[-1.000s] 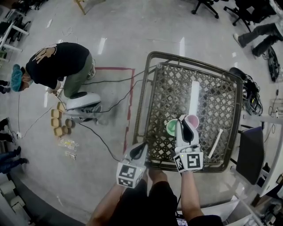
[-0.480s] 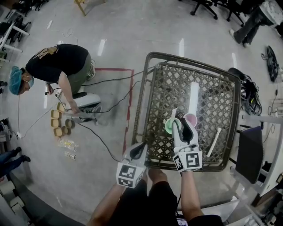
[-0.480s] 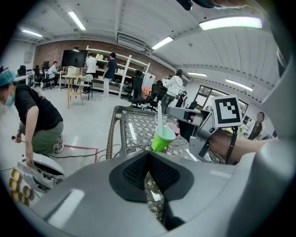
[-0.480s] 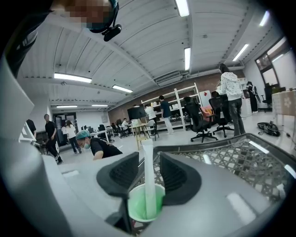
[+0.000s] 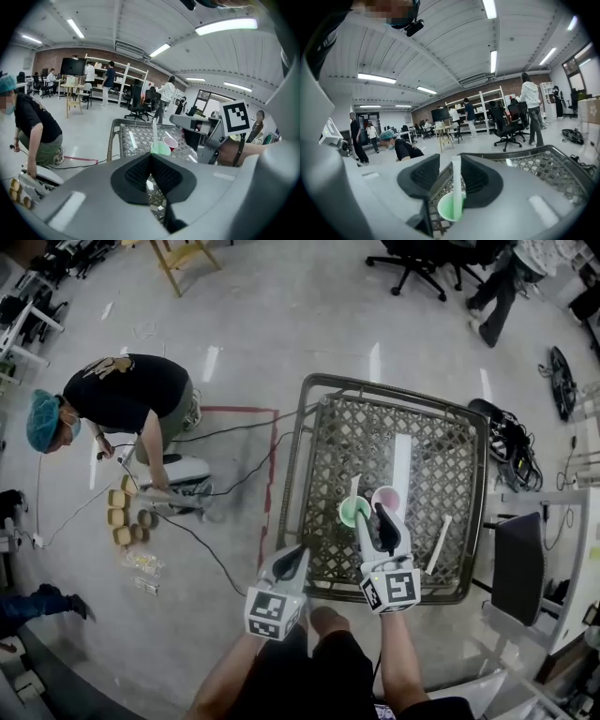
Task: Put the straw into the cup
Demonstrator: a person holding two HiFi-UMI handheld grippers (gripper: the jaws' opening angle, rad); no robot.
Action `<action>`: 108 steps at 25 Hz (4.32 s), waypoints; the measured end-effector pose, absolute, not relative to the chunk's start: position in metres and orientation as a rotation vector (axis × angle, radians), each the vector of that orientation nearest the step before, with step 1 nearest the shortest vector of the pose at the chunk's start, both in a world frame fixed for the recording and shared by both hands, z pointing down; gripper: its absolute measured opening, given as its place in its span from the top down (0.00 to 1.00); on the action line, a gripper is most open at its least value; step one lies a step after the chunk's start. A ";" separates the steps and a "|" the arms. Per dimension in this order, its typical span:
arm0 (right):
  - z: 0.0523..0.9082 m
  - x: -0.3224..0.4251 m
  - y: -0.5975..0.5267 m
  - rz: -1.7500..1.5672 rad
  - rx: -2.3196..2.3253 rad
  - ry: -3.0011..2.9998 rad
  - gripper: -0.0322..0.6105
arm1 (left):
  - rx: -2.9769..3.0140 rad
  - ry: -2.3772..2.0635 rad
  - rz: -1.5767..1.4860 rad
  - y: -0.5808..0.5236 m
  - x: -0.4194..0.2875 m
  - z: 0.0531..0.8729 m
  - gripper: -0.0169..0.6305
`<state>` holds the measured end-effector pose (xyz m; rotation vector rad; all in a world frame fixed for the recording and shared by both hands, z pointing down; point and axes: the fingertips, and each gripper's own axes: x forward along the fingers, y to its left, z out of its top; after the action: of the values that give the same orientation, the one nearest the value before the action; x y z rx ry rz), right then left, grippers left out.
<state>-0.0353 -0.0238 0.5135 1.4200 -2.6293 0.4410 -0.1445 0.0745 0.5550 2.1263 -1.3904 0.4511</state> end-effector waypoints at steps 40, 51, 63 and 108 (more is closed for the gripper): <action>0.374 0.026 0.077 0.361 1.567 -2.535 0.95 | 2.407 -1.423 0.355 0.073 -0.111 0.368 0.96; 0.379 0.028 0.072 0.355 1.599 -2.505 0.95 | 2.453 -1.372 0.340 0.065 -0.097 0.371 0.96; 0.391 0.073 0.083 0.414 1.812 -2.311 0.95 | 2.555 -1.097 0.380 0.055 -0.047 0.386 0.96; 0.589 0.268 0.025 0.723 1.749 -2.118 0.95 | 2.418 -0.911 0.628 -0.002 0.161 0.569 0.96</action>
<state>0.2676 0.0248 0.5885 1.7488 -2.1184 0.7230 0.1615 -0.0024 0.5687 2.4182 -0.9111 0.6283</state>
